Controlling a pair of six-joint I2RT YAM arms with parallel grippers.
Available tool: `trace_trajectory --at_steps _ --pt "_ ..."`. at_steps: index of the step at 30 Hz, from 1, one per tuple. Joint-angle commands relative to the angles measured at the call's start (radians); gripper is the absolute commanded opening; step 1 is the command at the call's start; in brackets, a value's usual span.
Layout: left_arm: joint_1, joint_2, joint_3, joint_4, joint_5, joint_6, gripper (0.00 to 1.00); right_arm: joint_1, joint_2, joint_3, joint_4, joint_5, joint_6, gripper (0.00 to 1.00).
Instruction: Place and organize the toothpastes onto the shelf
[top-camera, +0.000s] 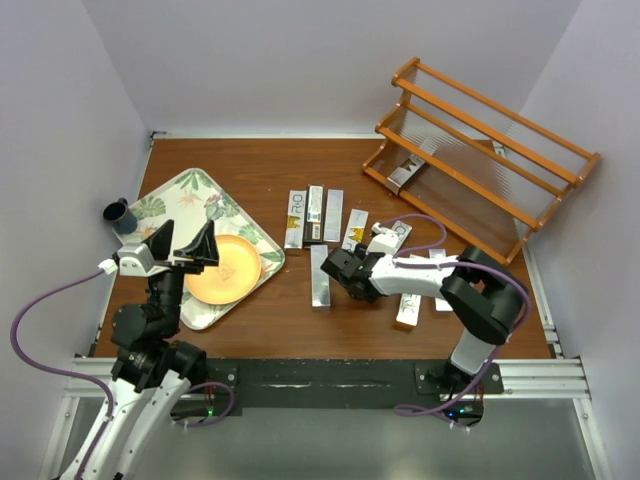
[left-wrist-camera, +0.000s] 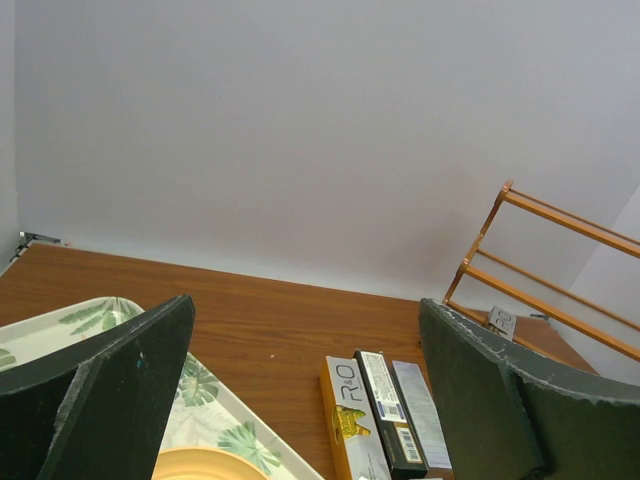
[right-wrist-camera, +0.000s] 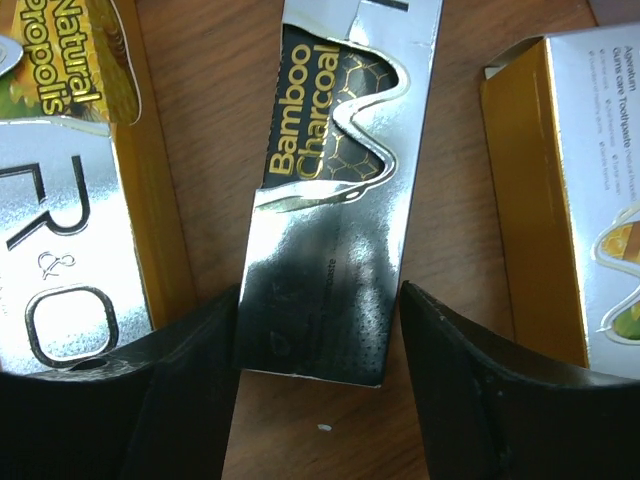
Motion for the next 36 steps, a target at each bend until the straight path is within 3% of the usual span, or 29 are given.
trace_trajectory --at_steps 1,7,23,27,36 --pt "-0.005 0.002 0.036 0.014 0.012 -0.012 1.0 0.02 0.006 0.005 0.003 0.082 0.083 0.63" --pt "-0.005 0.002 0.036 0.011 0.014 -0.012 1.0 0.051 0.041 0.04 -0.086 0.14 0.145 0.55" --pt "-0.005 0.005 0.038 0.011 0.014 -0.009 1.0 0.118 -0.041 0.13 -0.312 0.257 0.139 0.16" --pt "-0.005 0.008 0.038 0.011 0.017 -0.009 1.0 0.12 -0.103 0.135 -0.286 0.264 0.094 0.11" --pt "-0.005 0.019 0.04 0.011 0.023 -0.009 1.0 0.051 -0.182 0.152 -0.17 0.238 -0.062 0.1"
